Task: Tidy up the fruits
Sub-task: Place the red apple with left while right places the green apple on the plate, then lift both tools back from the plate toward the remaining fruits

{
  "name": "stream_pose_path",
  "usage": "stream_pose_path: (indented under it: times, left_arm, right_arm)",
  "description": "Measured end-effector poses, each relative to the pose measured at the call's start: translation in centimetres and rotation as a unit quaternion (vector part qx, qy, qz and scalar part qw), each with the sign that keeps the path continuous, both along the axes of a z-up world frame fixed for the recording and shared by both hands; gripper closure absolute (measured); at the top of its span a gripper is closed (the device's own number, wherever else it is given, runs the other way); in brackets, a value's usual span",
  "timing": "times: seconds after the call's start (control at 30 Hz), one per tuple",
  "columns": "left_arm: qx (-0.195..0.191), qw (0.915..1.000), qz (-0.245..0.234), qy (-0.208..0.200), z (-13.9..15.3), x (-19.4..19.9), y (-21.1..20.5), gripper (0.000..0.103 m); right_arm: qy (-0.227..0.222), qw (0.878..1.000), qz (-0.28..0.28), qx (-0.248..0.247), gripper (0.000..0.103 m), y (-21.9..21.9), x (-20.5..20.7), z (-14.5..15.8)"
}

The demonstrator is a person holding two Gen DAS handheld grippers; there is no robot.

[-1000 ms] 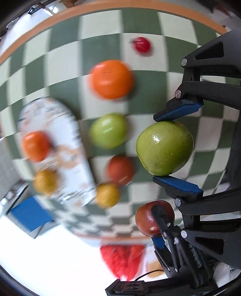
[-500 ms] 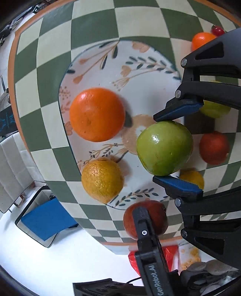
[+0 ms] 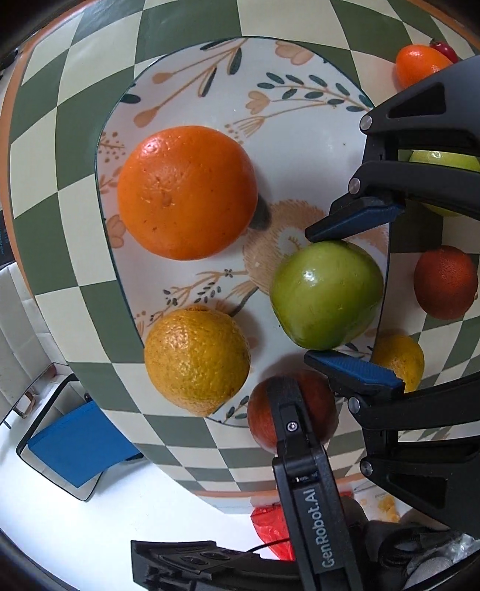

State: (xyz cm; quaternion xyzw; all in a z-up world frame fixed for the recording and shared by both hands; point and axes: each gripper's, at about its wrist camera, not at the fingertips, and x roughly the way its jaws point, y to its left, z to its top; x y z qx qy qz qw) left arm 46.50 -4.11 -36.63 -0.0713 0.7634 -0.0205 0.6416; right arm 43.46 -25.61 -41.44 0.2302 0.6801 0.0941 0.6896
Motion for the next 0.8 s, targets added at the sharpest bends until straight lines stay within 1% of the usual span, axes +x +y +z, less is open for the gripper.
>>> stream_pose_path:
  times: [0.03, 0.07, 0.1, 0.13, 0.17, 0.23, 0.27, 0.3, 0.43, 0.47, 0.53, 0.6, 0.67, 0.8]
  left_arm:
    - [-0.003, 1.0000, 0.003, -0.002, 0.1, -0.1, 0.1, 0.038]
    - [-0.011, 0.9999, 0.007, -0.002, 0.3, -0.1, 0.3, 0.036]
    - [-0.016, 0.9998, 0.009, 0.000, 0.4, -0.1, 0.4, 0.033]
    - [-0.014, 0.9999, 0.008, 0.000, 0.6, -0.2, 0.4, 0.025]
    - [-0.003, 1.0000, 0.003, -0.005, 0.8, -0.4, 0.4, 0.019]
    - [0.017, 0.9996, -0.008, -0.021, 1.4, -0.8, 0.3, 0.017]
    - [0.018, 0.9995, -0.009, -0.024, 1.7, -1.1, 0.3, 0.017]
    - [0.018, 0.9995, -0.008, -0.026, 1.8, -1.4, 0.3, 0.016]
    - [0.033, 0.9979, -0.014, -0.054, 3.3, -3.4, 0.2, 0.016]
    - [0.036, 0.9973, -0.015, -0.062, 3.8, -4.0, 0.1, 0.016]
    - [0.043, 0.9957, -0.017, -0.081, 5.0, -4.9, 0.1, 0.016]
    - [0.058, 0.9927, -0.022, -0.104, 6.3, -6.1, -0.2, 0.016]
    - [0.082, 0.9879, -0.031, -0.128, 7.7, -7.5, -0.7, 0.016]
    - [0.096, 0.9804, -0.045, -0.166, 10.5, -9.9, -0.7, 0.016]
  right_arm:
    - [0.000, 1.000, 0.000, 0.002, 0.035, 0.0, 0.0, 0.1]
    - [0.000, 1.000, -0.001, 0.003, 0.028, -0.2, -0.1, 0.4]
    - [-0.002, 1.000, 0.000, 0.000, 0.025, -0.3, -0.2, 0.7]
    - [-0.002, 1.000, 0.002, -0.004, 0.025, -0.4, -0.3, 1.0]
    - [-0.002, 1.000, 0.004, -0.008, 0.025, -0.5, -0.5, 1.3]
    - [-0.004, 1.000, 0.010, -0.024, 0.019, -0.9, -1.0, 2.1]
    - [-0.007, 0.999, 0.012, -0.034, 0.014, -1.0, -1.2, 2.4]
    - [-0.012, 0.999, 0.014, -0.047, 0.010, -1.3, -1.5, 2.9]
    - [-0.029, 0.995, 0.013, -0.095, 0.007, -2.9, -2.8, 4.8]
    - [-0.037, 0.993, 0.014, -0.115, 0.006, -3.2, -3.1, 5.4]
    - [-0.048, 0.989, 0.014, -0.138, 0.006, -4.2, -4.0, 6.4]
    - [-0.059, 0.984, 0.016, -0.168, 0.006, -4.7, -4.8, 7.5]
    - [-0.068, 0.981, 0.017, -0.183, 0.006, -5.3, -5.6, 8.5]
    - [-0.088, 0.976, 0.017, -0.196, 0.006, -5.8, -7.5, 11.0]
